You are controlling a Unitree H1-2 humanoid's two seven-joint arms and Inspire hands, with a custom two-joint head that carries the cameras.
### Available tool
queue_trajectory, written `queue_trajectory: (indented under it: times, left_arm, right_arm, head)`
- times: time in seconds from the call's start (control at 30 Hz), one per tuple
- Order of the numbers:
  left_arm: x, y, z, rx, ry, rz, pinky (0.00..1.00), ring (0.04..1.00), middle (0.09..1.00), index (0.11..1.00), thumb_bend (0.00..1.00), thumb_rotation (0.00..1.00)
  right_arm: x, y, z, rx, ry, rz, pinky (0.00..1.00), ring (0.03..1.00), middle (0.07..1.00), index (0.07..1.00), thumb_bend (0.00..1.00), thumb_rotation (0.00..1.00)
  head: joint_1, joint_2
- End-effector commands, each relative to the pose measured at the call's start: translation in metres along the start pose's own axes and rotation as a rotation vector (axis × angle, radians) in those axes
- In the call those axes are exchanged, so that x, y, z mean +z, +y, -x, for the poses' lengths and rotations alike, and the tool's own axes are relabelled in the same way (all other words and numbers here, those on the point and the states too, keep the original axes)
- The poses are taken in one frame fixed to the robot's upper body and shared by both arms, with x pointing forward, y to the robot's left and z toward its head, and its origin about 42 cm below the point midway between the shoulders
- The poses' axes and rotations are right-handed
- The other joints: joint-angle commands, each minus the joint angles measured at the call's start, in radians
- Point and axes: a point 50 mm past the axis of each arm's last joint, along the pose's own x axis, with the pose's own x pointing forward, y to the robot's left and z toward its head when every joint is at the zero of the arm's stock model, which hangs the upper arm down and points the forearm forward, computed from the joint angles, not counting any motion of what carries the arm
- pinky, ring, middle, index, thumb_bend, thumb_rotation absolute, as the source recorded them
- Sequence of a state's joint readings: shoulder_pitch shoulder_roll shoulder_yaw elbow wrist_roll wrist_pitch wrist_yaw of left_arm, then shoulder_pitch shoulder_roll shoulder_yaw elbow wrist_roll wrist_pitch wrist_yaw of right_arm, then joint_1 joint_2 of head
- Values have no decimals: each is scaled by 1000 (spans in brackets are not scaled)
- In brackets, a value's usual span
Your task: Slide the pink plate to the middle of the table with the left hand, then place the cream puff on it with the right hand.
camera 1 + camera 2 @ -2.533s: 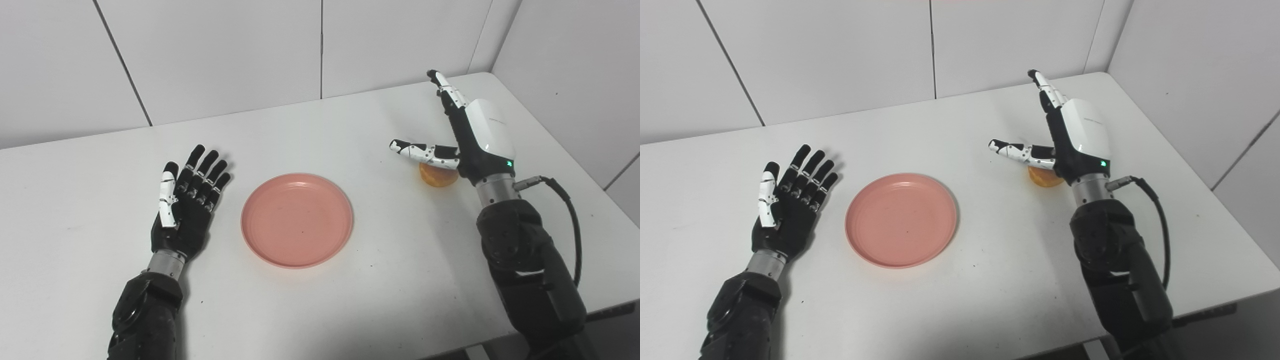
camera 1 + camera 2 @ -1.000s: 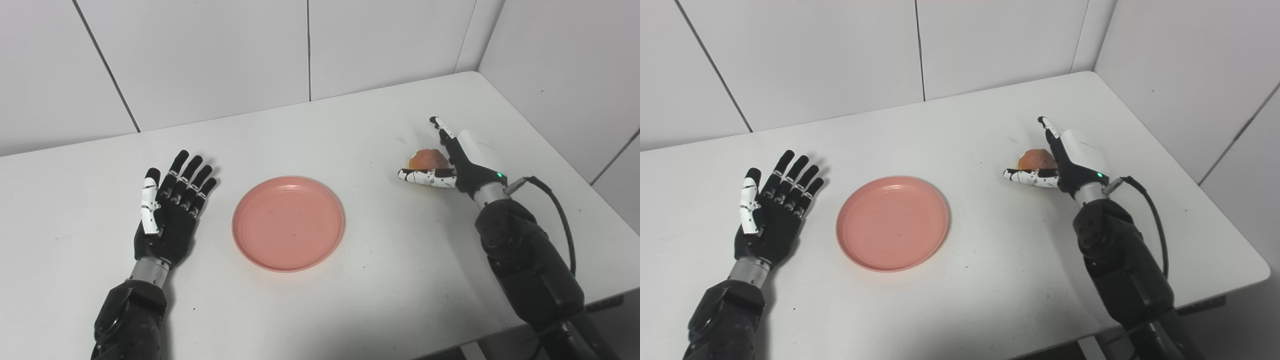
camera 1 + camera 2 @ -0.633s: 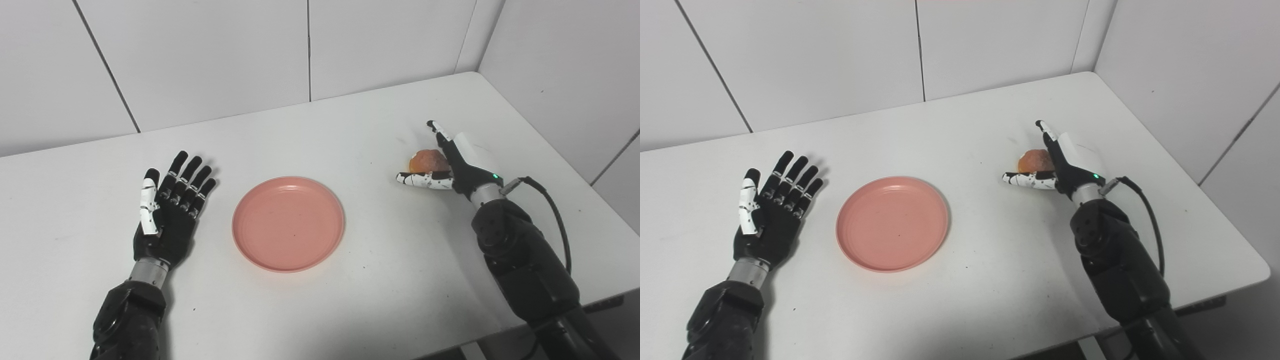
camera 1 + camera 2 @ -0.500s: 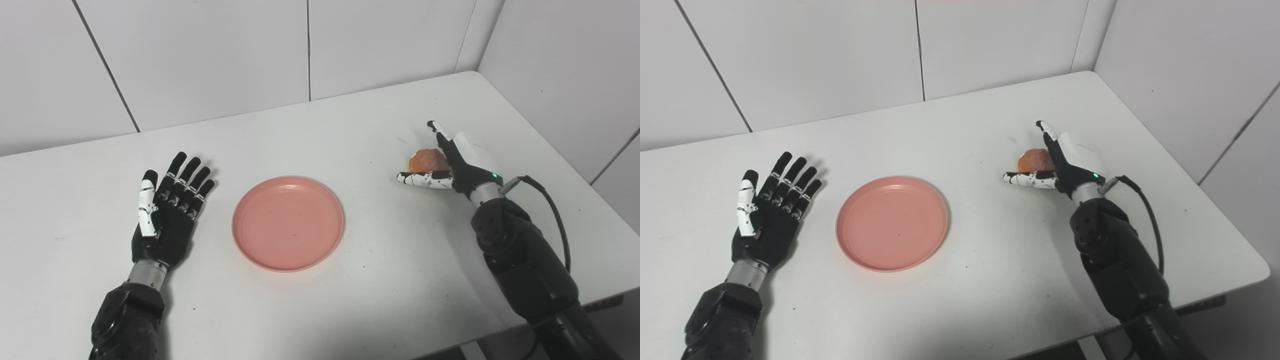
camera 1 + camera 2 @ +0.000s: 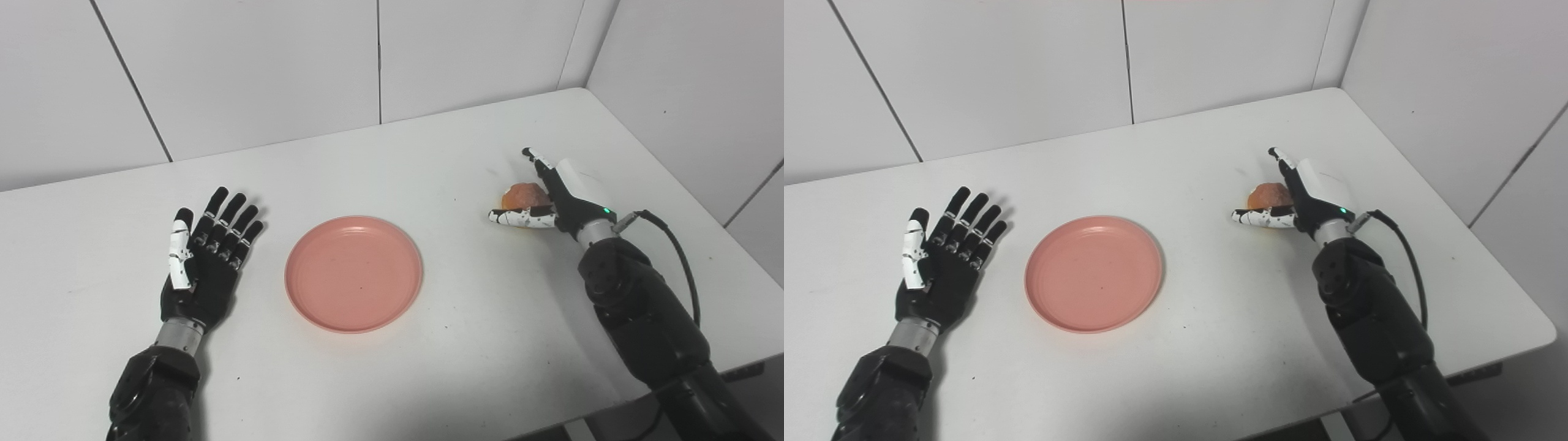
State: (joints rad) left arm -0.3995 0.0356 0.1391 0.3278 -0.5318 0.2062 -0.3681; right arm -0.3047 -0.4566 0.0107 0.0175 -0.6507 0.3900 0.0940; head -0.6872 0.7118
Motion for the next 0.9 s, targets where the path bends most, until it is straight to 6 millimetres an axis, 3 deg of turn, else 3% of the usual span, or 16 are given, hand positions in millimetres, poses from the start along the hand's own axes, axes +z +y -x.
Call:
queue_trajectory:
  times: [0.0, 0.07, 0.1, 0.2, 0.37, 0.4, 0.43, 0.57, 0.87]
  left_arm:
    - [-29, 23, 25, 117, 142, 27, 941, 920, 935, 932, 406, 1000]
    - [-29, 23, 25, 115, 142, 29, 946, 923, 936, 934, 404, 1000]
    - [-29, 23, 25, 115, 142, 29, 946, 924, 938, 935, 405, 1000]
    - [-29, 23, 26, 116, 143, 26, 946, 923, 937, 932, 408, 1000]
    - [-28, 22, 26, 116, 142, 23, 948, 924, 936, 930, 414, 1000]
    - [-28, 22, 26, 114, 142, 22, 947, 926, 939, 934, 412, 1000]
    - [-28, 22, 26, 113, 142, 20, 948, 927, 940, 936, 412, 1000]
    - [-28, 22, 26, 112, 140, 18, 952, 929, 943, 939, 411, 1000]
    - [-29, 20, 25, 104, 136, 16, 952, 931, 942, 935, 407, 1000]
  right_arm:
    - [0, -15, -5, -27, -22, 7, 715, 838, 883, 870, 927, 452]
    - [-2, -16, -5, -12, -21, -2, 695, 810, 844, 817, 909, 388]
    - [-2, -16, -6, -7, -19, -3, 600, 695, 750, 792, 898, 353]
    - [-4, -14, -8, 11, -18, 27, 498, 575, 641, 712, 855, 246]
    - [-9, -10, -10, 38, -27, 100, 453, 524, 571, 587, 780, 96]
    - [-9, -10, -10, 38, -30, 102, 421, 489, 519, 529, 632, 39]
    - [-9, -9, -10, 38, -31, 102, 404, 472, 496, 506, 572, 15]
    - [-9, -9, -10, 27, -32, 105, 366, 430, 452, 513, 529, 0]
    - [-8, -18, -7, -18, -28, 99, 365, 434, 441, 527, 521, 0]
  head:
    - [1, 2]
    - [0, 4]
    - [0, 4]
    - [-1, 5]
    - [-1, 10]
    - [-1, 11]
    - [-1, 13]
    - [-1, 13]
    - [7, 13]
